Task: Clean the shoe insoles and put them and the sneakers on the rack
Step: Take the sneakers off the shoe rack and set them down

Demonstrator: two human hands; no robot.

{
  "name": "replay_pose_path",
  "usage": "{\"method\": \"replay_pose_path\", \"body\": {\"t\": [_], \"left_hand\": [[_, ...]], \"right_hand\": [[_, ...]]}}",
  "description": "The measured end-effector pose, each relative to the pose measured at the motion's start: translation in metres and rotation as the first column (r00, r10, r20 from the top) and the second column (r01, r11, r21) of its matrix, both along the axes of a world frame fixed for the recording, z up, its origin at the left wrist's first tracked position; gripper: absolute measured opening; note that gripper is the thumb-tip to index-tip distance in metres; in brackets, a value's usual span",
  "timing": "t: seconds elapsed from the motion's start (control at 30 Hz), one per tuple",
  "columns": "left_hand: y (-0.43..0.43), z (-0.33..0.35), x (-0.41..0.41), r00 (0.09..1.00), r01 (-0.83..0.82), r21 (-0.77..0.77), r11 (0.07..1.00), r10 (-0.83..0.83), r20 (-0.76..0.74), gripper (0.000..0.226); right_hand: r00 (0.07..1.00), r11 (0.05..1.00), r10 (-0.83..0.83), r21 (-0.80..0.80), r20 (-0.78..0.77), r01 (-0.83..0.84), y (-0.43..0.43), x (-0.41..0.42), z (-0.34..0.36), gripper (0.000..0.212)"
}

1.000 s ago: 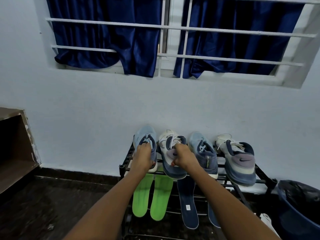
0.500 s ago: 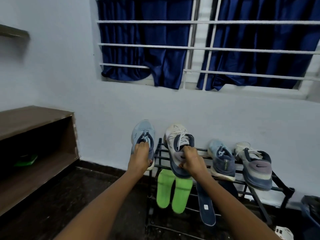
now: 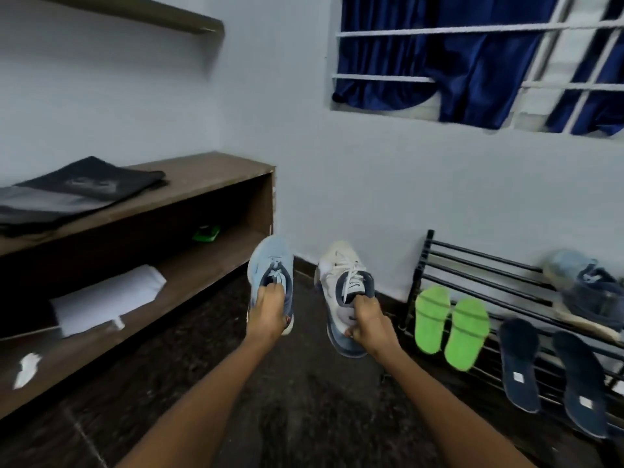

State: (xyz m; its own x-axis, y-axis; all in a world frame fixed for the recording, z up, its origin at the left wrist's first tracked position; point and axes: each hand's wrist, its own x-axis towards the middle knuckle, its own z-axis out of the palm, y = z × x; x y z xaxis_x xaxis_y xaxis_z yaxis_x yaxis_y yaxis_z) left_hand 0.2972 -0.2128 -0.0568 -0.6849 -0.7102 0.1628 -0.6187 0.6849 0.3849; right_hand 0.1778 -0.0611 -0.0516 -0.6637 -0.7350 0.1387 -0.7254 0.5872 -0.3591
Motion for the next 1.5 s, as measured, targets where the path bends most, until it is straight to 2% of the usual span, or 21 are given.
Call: {"method": "replay_pose_path", "body": {"t": [0.17,0.27,0.37,0.53,0.63,0.7,0.8,0.83,1.03,1.17,1.27,1.33,1.4,1.47,1.5], "left_hand": [[-0.025,-0.061,0.042,0.995,-0.093,0.059,0.994,0.091,0.039,0.036],[-0.030,-0.098,0.066,0.989,-0.134,0.102,0.986,0.126,0.079,0.031],[-0.029,-0.137,0.087,0.981,-0.160,0.148,0.976,0.141,0.133,0.030],[-0.019,-0.193,0.117,0.966,-0.230,0.218,0.949,0.194,0.173,0.041],[-0.011,-0.217,0.133,0.952,-0.266,0.246,0.932,0.215,0.216,0.045],[-0.009,-0.232,0.142,0.946,-0.285,0.264,0.921,0.226,0.232,0.048],[-0.006,-0.254,0.153,0.940,-0.308,0.287,0.907,0.244,0.237,0.050],[-0.004,-0.260,0.155,0.940,-0.311,0.296,0.903,0.246,0.238,0.051],[0.009,-0.286,0.165,0.938,-0.321,0.400,0.859,0.232,0.256,0.056],[0.011,-0.293,0.162,0.934,-0.339,0.415,0.844,0.247,0.259,0.055],[0.016,-0.296,0.164,0.953,-0.295,0.418,0.859,0.232,0.196,0.040],[0.019,-0.306,0.167,0.960,-0.277,0.426,0.861,0.231,0.157,0.040],[0.018,-0.315,0.166,0.958,-0.277,0.376,0.884,0.225,0.177,0.051],[0.016,-0.310,0.164,0.948,-0.291,0.373,0.881,0.213,0.238,0.047],[0.014,-0.308,0.161,0.952,-0.285,0.333,0.899,0.225,0.208,0.049]], "right_hand": [[0.997,0.995,0.062,0.080,0.048,-0.066,-0.043,0.038,-0.062,0.033],[0.992,0.990,0.101,0.086,0.073,-0.107,-0.059,0.058,-0.104,0.030],[0.977,0.993,0.113,0.010,0.180,-0.116,-0.070,0.079,-0.145,0.024],[0.971,0.965,0.209,0.135,0.115,-0.224,-0.077,0.106,-0.202,0.031],[0.958,0.939,0.234,0.218,0.163,-0.266,-0.081,0.121,-0.226,0.040],[0.966,0.936,0.229,0.245,0.123,-0.253,-0.082,0.130,-0.235,0.044],[0.958,0.926,0.268,0.247,0.105,-0.286,-0.084,0.140,-0.249,0.078],[0.955,0.925,0.258,0.247,0.148,-0.288,-0.086,0.141,-0.260,0.082],[0.943,0.903,0.289,0.280,0.168,-0.327,-0.086,0.144,-0.284,0.081],[0.940,0.914,0.309,0.226,0.145,-0.336,-0.087,0.141,-0.297,0.066],[0.938,0.887,0.308,0.309,0.162,-0.344,-0.084,0.140,-0.315,0.088],[0.933,0.880,0.300,0.320,0.200,-0.352,-0.082,0.138,-0.324,0.090],[0.923,0.866,0.310,0.332,0.230,-0.374,-0.083,0.137,-0.316,0.081],[0.910,0.841,0.329,0.360,0.252,-0.403,-0.082,0.134,-0.305,0.060],[0.895,0.821,0.321,0.380,0.309,-0.426,-0.081,0.132,-0.301,0.052]]}}
